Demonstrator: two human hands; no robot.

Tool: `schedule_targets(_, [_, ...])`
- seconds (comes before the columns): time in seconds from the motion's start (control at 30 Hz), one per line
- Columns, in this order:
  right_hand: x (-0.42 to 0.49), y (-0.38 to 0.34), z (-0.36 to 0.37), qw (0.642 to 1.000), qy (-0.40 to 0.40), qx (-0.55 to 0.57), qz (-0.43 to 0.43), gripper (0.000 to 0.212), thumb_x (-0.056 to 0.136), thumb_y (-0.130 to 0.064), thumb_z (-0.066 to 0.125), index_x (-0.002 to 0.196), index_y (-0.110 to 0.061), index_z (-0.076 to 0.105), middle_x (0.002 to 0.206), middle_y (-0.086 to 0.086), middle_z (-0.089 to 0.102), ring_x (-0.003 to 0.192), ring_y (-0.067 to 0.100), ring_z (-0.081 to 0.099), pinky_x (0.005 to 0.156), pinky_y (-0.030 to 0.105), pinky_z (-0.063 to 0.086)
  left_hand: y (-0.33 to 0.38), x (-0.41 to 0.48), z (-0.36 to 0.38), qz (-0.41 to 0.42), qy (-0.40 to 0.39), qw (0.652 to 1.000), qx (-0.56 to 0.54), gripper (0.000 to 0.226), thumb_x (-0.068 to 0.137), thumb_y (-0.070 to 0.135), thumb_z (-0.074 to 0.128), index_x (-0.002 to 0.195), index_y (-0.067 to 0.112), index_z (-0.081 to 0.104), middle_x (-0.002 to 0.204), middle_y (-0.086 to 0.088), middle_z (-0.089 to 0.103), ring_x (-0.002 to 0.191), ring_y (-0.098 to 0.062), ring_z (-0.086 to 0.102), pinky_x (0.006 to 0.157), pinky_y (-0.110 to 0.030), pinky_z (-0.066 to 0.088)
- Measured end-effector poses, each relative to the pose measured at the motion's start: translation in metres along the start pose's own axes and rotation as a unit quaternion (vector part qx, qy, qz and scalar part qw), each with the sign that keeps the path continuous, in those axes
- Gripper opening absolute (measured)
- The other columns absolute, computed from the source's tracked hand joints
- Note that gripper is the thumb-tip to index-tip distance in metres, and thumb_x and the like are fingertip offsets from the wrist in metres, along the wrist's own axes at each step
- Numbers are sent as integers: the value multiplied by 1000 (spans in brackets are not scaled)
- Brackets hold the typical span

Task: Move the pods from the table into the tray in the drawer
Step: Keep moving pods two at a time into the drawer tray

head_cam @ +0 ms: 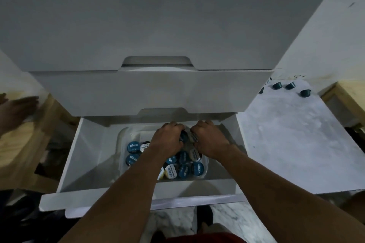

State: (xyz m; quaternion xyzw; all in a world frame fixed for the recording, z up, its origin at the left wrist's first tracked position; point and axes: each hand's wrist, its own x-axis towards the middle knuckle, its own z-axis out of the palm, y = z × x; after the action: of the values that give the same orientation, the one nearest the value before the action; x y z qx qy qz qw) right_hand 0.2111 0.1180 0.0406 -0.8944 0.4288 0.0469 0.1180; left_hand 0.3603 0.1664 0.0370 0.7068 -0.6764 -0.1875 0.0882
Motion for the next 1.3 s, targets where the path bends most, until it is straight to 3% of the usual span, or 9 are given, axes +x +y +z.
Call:
schedule_targets(0.3, [4, 3, -4, 1000, -28, -8, 0, 33, 85, -12, 61, 117, -7, 58, 120, 14, 56, 115, 32, 45, 96, 40, 44, 1, 5, 3, -10, -40, 999, 28, 42, 80, 14, 64, 121, 15, 56, 116, -10, 58, 107, -28, 54, 90, -39, 47])
schedule_targets(0.43, [5, 4, -6, 999, -33, -13, 2, 31, 85, -20, 61, 114, -10, 60, 119, 13, 56, 114, 32, 47, 95, 42, 46, 1, 7, -2, -13, -49, 999, 16, 41, 81, 17, 62, 122, 16, 58, 116, -11, 59, 106, -28, 55, 89, -39, 48])
schedule_targets(0.63, [5, 3, -6, 999, -23, -34, 0, 26, 85, -9, 59, 110, -10, 63, 116, 12, 58, 111, 32, 50, 92, 43, 47, -2, 5, -6, -31, -41, 999, 13, 30, 86, 13, 55, 115, 17, 62, 109, -12, 63, 95, -28, 60, 82, -37, 50])
schedule_targets(0.97, [4, 2, -11, 999, -22, -24, -9, 17, 89, -16, 55, 98, -9, 68, 101, 12, 63, 94, 29, 58, 79, 38, 48, -1, 5, -5, -39, -67, 997, 3, 36, 85, 10, 58, 120, 20, 60, 116, -13, 58, 101, -29, 58, 85, -37, 50])
schedule_targets(1.3, [2, 2, -9, 1000, -7, -10, -12, 25, 88, -20, 60, 103, -2, 66, 111, 16, 57, 105, 31, 52, 83, 37, 47, -1, 5, -6, -31, -82, 996, 9, 34, 83, 8, 58, 115, 19, 61, 112, -13, 60, 99, -29, 59, 84, -39, 52])
